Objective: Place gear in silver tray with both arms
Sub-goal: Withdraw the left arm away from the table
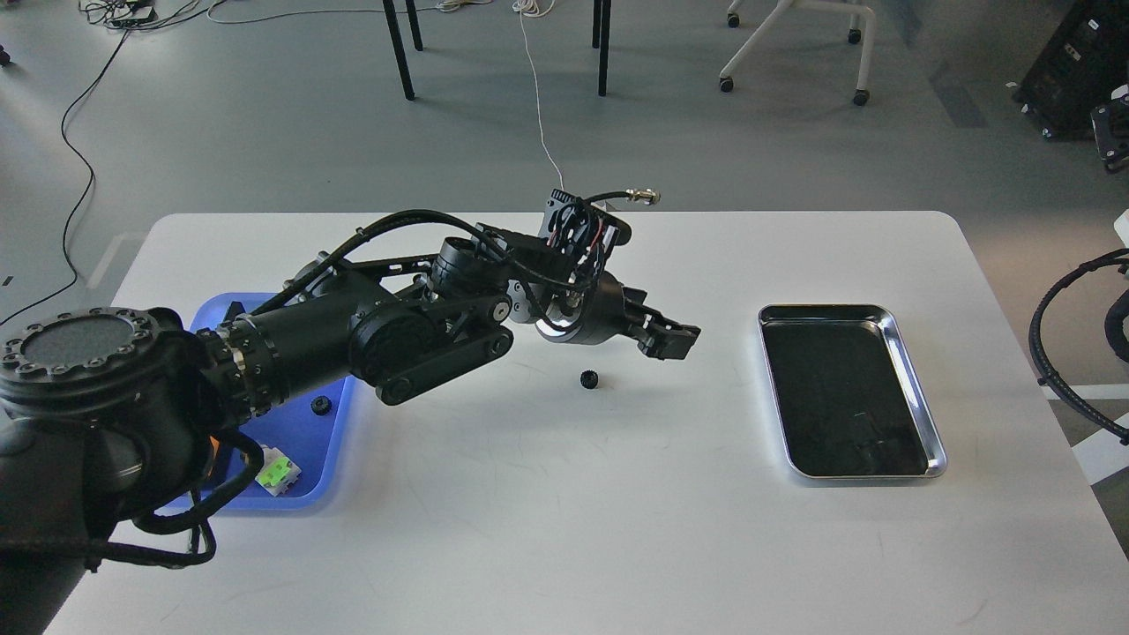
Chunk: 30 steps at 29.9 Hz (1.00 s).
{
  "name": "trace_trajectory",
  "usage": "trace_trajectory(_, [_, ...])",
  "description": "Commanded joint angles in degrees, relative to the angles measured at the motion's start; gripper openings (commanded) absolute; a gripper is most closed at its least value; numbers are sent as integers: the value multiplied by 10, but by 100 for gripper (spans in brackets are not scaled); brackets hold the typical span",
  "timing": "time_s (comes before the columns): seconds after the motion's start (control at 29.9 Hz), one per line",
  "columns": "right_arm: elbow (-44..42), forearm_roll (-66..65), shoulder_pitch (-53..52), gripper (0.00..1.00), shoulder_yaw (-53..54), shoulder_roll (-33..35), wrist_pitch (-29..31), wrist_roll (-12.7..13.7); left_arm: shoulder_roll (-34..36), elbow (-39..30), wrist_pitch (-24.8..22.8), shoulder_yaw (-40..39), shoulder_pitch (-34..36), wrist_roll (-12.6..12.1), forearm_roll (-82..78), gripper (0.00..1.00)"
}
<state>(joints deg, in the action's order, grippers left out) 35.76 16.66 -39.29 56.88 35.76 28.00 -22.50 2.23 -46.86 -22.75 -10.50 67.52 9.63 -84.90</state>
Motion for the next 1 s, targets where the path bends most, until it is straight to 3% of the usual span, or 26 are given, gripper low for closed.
trace_trajectory(0.0, [4, -4, -7, 99, -36, 19, 0, 1, 85, 5, -2, -57, 6, 2, 140, 97])
trace_trajectory(0.23, [7, -93, -87, 99, -163, 25, 0, 1, 235, 3, -48, -122, 2, 2, 514, 98])
trace_trajectory(0.4, [12, -125, -153, 99, -214, 21, 0, 4, 312, 31, -53, -125, -26, 4, 731, 98])
trace_trajectory(0.6, [12, -260, -242, 99, -292, -11, 0, 4, 322, 111, -53, -188, -101, 8, 933, 98])
trace_trajectory(0.74, [12, -358, -295, 99, -340, -44, 0, 5, 322, 121, -53, -274, -160, 6, 980, 98])
trace_trajectory(0.84, [8, -413, -348, 99, -426, -91, 0, 4, 320, 114, -53, -343, -205, 2, 990, 98])
trace_trajectory(0.97, [5, -431, -425, 99, -599, -165, 0, 0, 320, 107, -53, -370, -236, 1, 990, 98])
